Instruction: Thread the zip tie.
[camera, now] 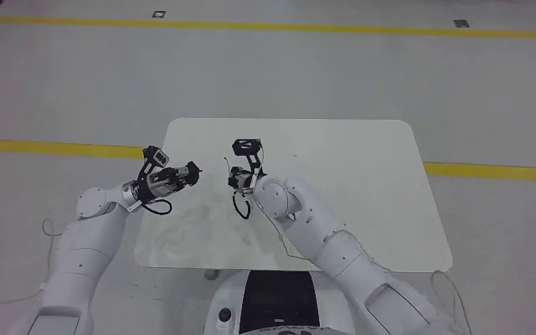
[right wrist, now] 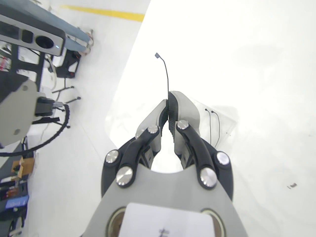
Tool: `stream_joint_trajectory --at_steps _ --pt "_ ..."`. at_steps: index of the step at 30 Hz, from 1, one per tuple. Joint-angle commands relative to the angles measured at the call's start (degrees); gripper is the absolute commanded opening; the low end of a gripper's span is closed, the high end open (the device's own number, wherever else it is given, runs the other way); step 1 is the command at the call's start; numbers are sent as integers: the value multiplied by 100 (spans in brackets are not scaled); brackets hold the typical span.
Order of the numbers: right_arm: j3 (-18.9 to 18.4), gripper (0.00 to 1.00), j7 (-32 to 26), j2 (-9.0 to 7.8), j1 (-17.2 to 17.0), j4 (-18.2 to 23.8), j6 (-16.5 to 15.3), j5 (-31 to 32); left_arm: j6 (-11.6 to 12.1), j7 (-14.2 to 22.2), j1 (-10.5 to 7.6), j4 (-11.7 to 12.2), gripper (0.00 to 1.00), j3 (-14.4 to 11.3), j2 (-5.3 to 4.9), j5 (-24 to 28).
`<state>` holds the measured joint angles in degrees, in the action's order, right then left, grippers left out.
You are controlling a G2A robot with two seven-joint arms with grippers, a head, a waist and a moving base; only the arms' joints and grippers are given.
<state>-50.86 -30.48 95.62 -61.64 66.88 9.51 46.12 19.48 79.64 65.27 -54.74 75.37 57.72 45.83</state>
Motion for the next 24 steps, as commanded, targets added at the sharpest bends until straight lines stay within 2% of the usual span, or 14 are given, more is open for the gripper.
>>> stream_joint_trajectory --at_steps 1,3,5,9,11,12,21,24 --pt "-74 0 204 -55 -353 345 -36 41 0 0 0 0 0 0 0 0" --pt "-129 0 394 -102 -610 603 -31 146 0 0 0 0 0 0 0 0" --pt "-179 0 622 -144 -878 901 -157 165 0 0 0 0 0 0 0 0" --pt "-203 0 1068 -184 -1239 1205 -228 187 0 0 0 0 0 0 0 0" --pt "-190 0 1366 -182 -1311 1246 -144 250 0 0 0 0 0 0 0 0" --pt "-128 0 1631 -181 -1322 1251 -67 493 0 0 0 0 0 0 0 0" --pt "-108 0 1656 -182 -1321 1244 -49 555 0 0 0 0 0 0 0 0" --pt "-102 0 1924 -177 -1467 1356 -108 410 0 0 0 0 0 0 0 0"
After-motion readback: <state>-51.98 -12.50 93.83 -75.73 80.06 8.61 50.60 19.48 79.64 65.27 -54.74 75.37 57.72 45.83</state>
